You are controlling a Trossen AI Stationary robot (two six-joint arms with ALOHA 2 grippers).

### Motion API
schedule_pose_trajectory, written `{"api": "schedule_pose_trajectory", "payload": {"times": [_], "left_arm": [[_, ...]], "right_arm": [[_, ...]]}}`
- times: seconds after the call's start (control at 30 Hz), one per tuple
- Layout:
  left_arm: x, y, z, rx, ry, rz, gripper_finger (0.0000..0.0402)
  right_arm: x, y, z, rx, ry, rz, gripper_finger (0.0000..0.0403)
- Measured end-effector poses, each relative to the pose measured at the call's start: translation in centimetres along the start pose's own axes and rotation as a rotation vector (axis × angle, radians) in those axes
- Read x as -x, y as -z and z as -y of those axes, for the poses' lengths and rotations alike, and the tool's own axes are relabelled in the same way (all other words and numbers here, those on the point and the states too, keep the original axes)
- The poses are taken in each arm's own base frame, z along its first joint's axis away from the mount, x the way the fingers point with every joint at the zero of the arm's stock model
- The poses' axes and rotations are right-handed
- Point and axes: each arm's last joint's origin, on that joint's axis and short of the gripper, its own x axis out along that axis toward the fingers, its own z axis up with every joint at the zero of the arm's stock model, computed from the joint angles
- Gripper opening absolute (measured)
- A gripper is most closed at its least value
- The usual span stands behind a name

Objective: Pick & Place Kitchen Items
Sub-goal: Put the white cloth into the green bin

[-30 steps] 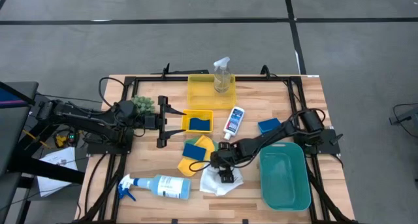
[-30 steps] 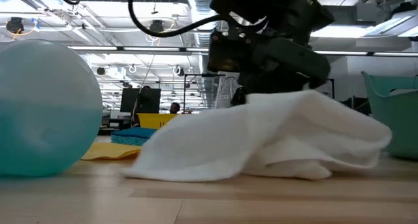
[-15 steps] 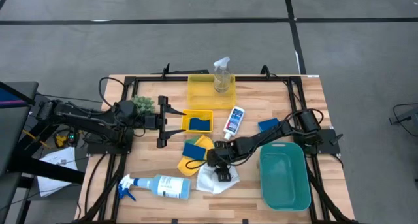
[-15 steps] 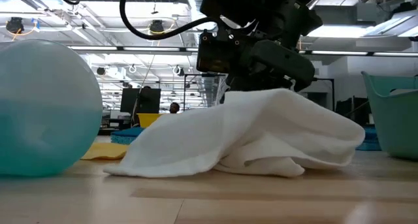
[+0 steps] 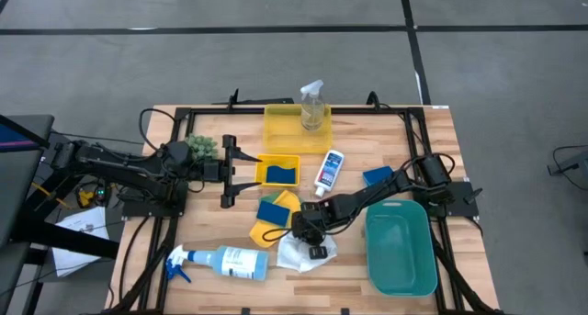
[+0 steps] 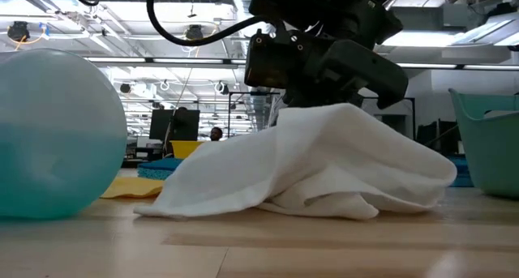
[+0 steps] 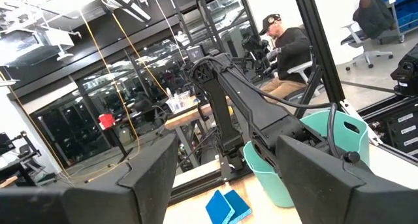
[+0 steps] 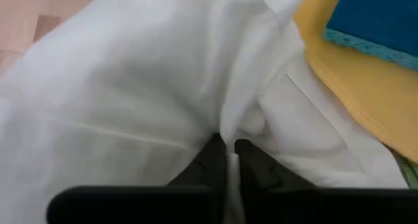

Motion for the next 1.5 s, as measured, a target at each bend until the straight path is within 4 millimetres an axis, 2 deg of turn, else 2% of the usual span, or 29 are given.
{"api": "schedule_pose_trajectory", "payload": {"times": [0.1,0.2,0.33,0.6,0.77,0.93,1.13,1.37,1.5], "left_arm": [[0.0,0.0,0.0,0.000,0.000,-0.001,0.0254],[0.0,0.0,0.0,0.000,0.000,-0.001,0.0254],[0.0,0.0,0.0,0.000,0.001,-0.001,0.0254],[0.0,0.1,0.0,0.000,0.003,-0.007,0.0254],[0.0,0.1,0.0,0.000,0.004,-0.008,0.0254],[0.0,0.1,0.0,0.000,0.004,-0.008,0.0254],[0.0,0.1,0.0,0.000,0.004,-0.008,0.0254],[0.0,0.1,0.0,0.000,0.004,-0.008,0.0254],[0.0,0.1,0.0,0.000,0.004,-0.008,0.0254]], "right_arm": [[0.0,0.0,0.0,0.016,0.003,0.003,0.0024],[0.7,-0.2,0.0,0.035,0.010,0.017,0.0010],[2.3,-0.3,-0.3,0.057,0.050,0.031,0.0010],[8.8,-1.7,-3.0,0.145,0.271,0.255,0.0005],[12.3,-1.7,-5.5,0.191,0.318,0.372,0.0005],[13.7,-1.1,-7.7,0.236,0.379,0.424,0.0005],[15.6,-0.7,-9.0,0.244,0.508,0.492,0.0005],[16.3,-0.9,-9.4,0.204,0.611,0.562,0.0005],[16.5,-0.9,-9.1,0.114,0.704,0.587,0.0005]]}}
